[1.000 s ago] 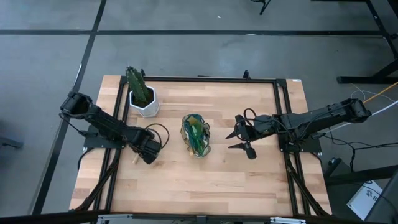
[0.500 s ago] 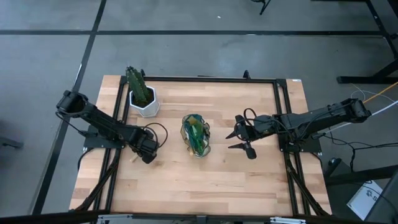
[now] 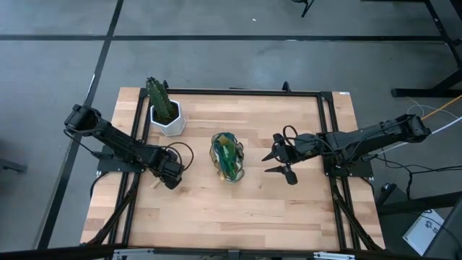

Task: Pick & Place Garden tools in Gardening bag
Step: Put the hand rake into the gardening bag

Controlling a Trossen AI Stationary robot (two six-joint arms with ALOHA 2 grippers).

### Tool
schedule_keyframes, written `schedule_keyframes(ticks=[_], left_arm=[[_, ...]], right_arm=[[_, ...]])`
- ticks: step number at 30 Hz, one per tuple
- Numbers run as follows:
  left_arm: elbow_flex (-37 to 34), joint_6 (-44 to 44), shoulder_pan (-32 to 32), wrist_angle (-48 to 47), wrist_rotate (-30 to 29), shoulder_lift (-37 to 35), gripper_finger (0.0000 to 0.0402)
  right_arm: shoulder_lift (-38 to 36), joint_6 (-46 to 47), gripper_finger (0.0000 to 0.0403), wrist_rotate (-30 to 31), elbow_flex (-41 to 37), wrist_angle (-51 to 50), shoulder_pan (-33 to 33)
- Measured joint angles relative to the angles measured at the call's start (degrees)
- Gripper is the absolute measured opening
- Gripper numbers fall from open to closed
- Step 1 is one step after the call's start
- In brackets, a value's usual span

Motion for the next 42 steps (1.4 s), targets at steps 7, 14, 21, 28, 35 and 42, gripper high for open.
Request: schedule_keyframes(ticks=[7,14,21,28,35,42], left_arm=[[0.0,0.8,-0.04,0.22,-0.78,0.02,0.0096],[0.0,2.8,-1.02,0.33,-2.91,-0.13,0.0062],[-0.56,6.61,-4.89,2.71,-10.5,-4.39,0.0062],[-0.36,14.7,-7.58,11.91,-20.24,-12.63,0.0062],[-0.31,29.57,-7.82,28.5,-19.3,-17.47,0.0062],[-0.17,44.46,-7.87,49.24,-14.2,-17.23,0.0062]], right_arm=[[0.0,0.0,0.0197,0.0,0.0,-0.01,0.0],[0.0,-0.01,0.0197,1.3,0.0,-0.02,0.0],[0.0,-0.02,0.0197,4.77,0.0,-0.21,-0.02],[0.0,-0.02,0.0197,4.7,0.02,2.3,0.14],[0.48,-0.02,0.0197,4.5,0.07,6.88,0.33],[4.83,-3.46,0.0197,3.81,0.07,16.37,0.35]])
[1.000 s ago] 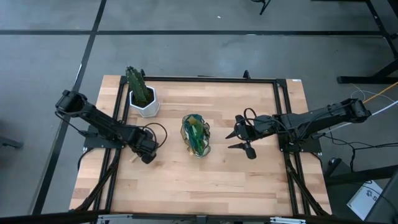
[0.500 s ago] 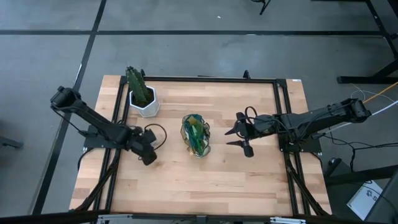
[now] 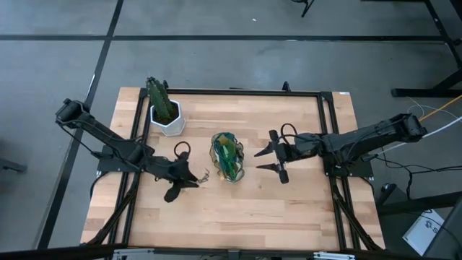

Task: Pick & Place Garden tools in Gardening bag
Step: Put the hand rake into the gardening bag

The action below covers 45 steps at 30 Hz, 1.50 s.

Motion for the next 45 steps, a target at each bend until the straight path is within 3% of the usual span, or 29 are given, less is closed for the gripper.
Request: schedule_keyframes(ticks=[10,16,20,26,34,40,45], left_arm=[[0.07,13.4,0.22,18.04,1.02,3.21,0.0062],[1.63,17.72,2.8,27.4,7.9,10.12,0.0062],[5.72,19.46,4.46,27.45,11.81,15.1,0.0062],[11.36,23.97,6.03,27.46,17.93,21.92,0.0062],[14.05,25.52,9.01,28.44,23.97,29.19,0.0062],[14.05,25.46,10.69,31.12,26.76,30.71,0.0062],[14.05,25.46,10.67,31.87,26.78,30.71,0.0063]], right_arm=[[8.36,-4.53,0.0197,-9.55,0.0,20.25,0.02],[14.83,-4.52,0.0197,-13.1,0.44,30.64,0.2],[18.22,-3.18,0.0197,-13.33,3.55,31.06,0.24],[23.59,-2.55,0.0197,-18.83,8.61,30.82,0.95],[28.36,-3.9,0.0197,-19.38,12.93,31.32,4.09],[30.25,-4.54,0.0196,-25.59,14.99,31.11,5.52],[30.3,-4.7,0.0167,-25.62,15.3,31.19,6.22]])
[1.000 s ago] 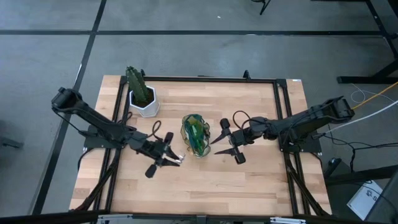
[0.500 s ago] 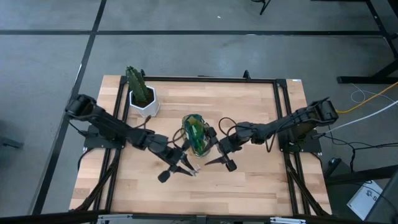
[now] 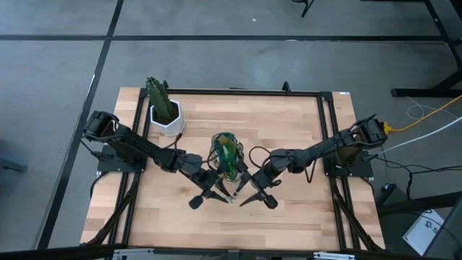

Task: Pick & Place Garden tools in Gardening bag
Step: Put the hand rake into the gardening bag

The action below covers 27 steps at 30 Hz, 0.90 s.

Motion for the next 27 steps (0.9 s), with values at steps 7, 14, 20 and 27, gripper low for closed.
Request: schedule_keyframes(ticks=[7,14,20,27], left_arm=[[0.0,0.02,0.22,0.63,-0.57,0.0,0.0063],[0.0,-0.01,0.31,0.27,-0.59,0.0,0.0065],[0.0,-1.28,0.29,0.09,-1.43,0.0,0.0086],[0.0,-4.34,0.42,-3.59,-3.53,-2.42,0.0123]], right_arm=[[0.0,0.18,0.0073,4.11,0.04,0.05,0.1],[-0.02,0.16,0.0034,4.29,0.07,-0.88,0.08],[-0.02,1.47,0.0028,4.3,0.07,-1.64,0.1],[-0.02,5.39,0.0024,4.05,0.07,-2.08,-0.01]])
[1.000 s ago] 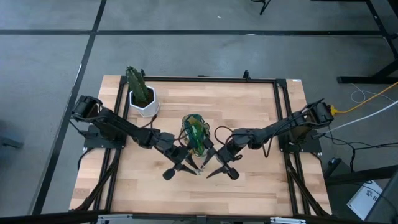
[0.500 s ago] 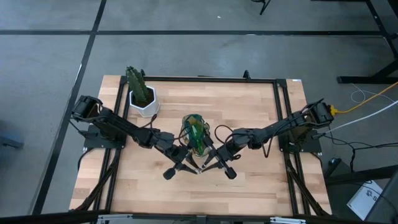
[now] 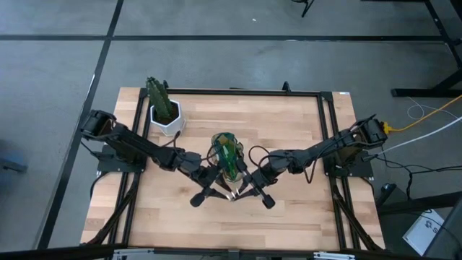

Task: Pick & Place Garden tools in Gardening bag
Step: Put the hand rake into the gardening bag

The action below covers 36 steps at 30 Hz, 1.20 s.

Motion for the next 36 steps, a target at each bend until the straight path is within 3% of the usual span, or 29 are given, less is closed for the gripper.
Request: schedule_keyframes(ticks=[8,19,22,27,36], left_arm=[[0.0,-0.51,-0.04,-14.67,-0.92,-9.2,0.0138],[0.0,-6.74,-2.07,-30.65,-11.63,-14.81,0.0134],[0.0,-6.8,-2.64,-31.9,-13.46,-14.81,0.0135],[0.0,-6.82,-2.69,-32.15,-14.32,-14.81,0.0136],[0.0,-7.24,-2.69,-32.19,-14.33,-14.81,0.0133]], right_arm=[[0.0,3.91,0.0023,-0.39,-0.02,-0.2,-0.02],[-2.93,5.96,0.0023,0.41,-0.07,-9.32,-0.92],[-6.45,3.52,0.0023,4.09,-0.07,-15.17,-0.95],[-11.53,-3.38,0.0023,15.3,-0.07,-24.59,-0.96],[-12.24,-7.81,0.0023,20.97,-0.07,-25.11,-1.59]])
